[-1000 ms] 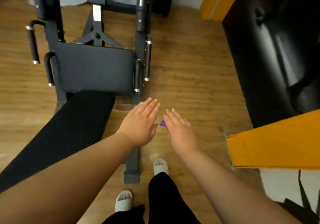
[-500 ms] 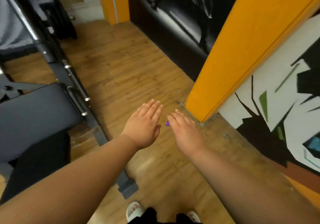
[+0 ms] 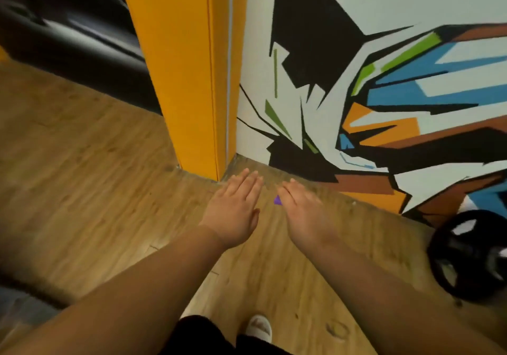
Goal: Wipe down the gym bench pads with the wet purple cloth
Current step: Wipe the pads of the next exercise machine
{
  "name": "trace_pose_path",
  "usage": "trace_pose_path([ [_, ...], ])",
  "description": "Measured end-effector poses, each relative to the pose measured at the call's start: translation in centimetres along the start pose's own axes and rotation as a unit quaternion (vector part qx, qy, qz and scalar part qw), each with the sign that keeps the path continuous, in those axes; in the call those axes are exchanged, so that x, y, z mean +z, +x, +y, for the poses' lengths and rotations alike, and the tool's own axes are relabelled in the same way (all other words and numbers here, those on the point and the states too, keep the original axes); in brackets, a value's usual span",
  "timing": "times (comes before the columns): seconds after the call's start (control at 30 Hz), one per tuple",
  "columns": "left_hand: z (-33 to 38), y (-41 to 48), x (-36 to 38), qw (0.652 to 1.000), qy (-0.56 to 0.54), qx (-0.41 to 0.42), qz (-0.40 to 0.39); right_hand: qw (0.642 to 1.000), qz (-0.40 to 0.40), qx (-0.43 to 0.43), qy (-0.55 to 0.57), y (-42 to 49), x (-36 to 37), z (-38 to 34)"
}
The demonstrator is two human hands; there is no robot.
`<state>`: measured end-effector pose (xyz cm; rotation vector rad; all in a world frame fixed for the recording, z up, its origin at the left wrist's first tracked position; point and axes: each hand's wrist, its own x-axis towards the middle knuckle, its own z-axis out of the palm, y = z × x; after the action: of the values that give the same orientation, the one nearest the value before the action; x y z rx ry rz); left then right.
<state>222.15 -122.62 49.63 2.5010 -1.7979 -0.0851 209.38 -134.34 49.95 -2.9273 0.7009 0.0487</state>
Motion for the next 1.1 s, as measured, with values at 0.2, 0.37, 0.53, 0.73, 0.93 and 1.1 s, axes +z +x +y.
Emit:
trace_pose_path([
  [0.2, 5.3, 5.7, -0.3, 0.990, 0.006, 0.131, -0.049, 0.988, 0.009, 0.151, 0.029, -4.1, -1.3, 5.1],
  [0.37, 8.3, 8.5, -0.8, 0.961, 0.016, 0.269, -0.065, 0.954, 0.037, 0.297, 0.033, -8.3, -2.0, 5.3],
  [0.53, 12.1, 8.5, -0.9, 0.914, 0.007, 0.399, -0.072, 0.905, 0.047, 0.420, 0.044, -13.1, -2.0, 3.1],
  [0.73, 17.8, 5.2, -0.8, 0.847, -0.017, 0.524, -0.086, 0.844, 0.063, 0.532, 0.023, -19.8, -1.6, -0.3],
  [0.93, 24.8, 0.3, -1.4, 0.788, -0.018, 0.609, -0.088, 0.781, 0.105, 0.615, 0.029, -28.1, -1.3, -1.8],
  [1.1, 31.2, -4.6, -1.1, 0.749, 0.003, 0.656, -0.090, 0.740, 0.106, 0.663, 0.033, -35.8, 0.0, -1.7],
])
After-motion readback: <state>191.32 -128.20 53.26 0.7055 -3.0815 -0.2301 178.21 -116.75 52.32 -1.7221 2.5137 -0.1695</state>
